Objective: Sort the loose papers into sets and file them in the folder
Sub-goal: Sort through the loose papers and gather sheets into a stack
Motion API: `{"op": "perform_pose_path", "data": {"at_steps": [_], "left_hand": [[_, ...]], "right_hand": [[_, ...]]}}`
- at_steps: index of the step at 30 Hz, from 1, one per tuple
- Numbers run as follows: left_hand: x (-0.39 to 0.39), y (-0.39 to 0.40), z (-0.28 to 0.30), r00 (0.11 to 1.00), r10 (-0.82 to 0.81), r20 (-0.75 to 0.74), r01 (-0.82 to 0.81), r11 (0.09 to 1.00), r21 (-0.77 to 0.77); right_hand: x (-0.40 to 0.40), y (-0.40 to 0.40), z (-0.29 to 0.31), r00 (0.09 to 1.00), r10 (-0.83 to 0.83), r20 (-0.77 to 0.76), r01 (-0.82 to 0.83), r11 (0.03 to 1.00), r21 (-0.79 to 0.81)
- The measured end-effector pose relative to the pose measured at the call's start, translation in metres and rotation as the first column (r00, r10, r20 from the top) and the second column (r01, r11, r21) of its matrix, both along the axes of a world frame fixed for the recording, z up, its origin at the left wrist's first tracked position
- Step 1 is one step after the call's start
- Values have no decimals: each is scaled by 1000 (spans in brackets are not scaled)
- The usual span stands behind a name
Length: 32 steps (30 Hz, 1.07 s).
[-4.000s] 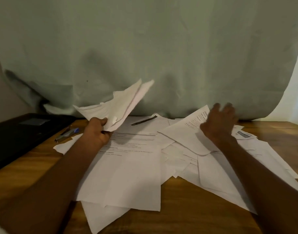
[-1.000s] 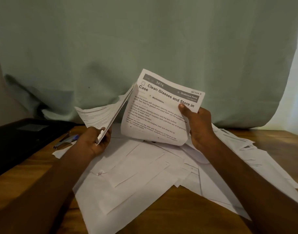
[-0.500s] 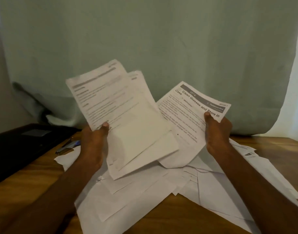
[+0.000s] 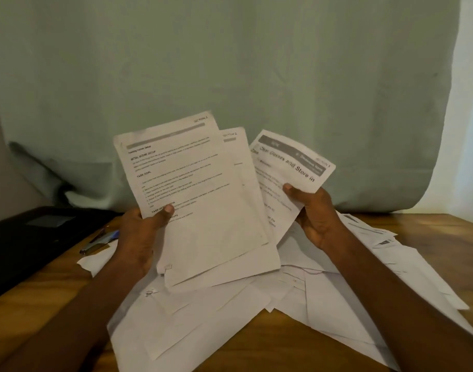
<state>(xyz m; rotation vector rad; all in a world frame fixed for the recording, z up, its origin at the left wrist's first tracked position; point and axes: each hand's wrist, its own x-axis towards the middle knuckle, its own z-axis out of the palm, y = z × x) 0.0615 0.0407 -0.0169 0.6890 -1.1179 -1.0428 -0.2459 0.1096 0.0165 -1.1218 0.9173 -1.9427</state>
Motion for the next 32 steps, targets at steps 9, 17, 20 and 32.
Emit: {"op": "perform_pose_path", "data": {"at_steps": [9, 17, 20, 32], "left_hand": [[-12, 10, 6, 997, -79, 16, 80, 990, -114], [-12, 11, 8, 995, -95, 14, 96, 981, -168], [-15, 11, 8, 993, -111, 41, 117, 974, -193], [-33, -18, 23, 985, -123, 118, 139, 980, -143]], "right_hand": [[15, 7, 15, 998, 20, -59, -25, 995, -97], [20, 11, 18, 994, 74, -80, -79, 995, -61], [23, 10, 18, 992, 100, -72, -103, 994, -43], [24, 6, 14, 982, 153, -112, -143, 985, 95]]}}
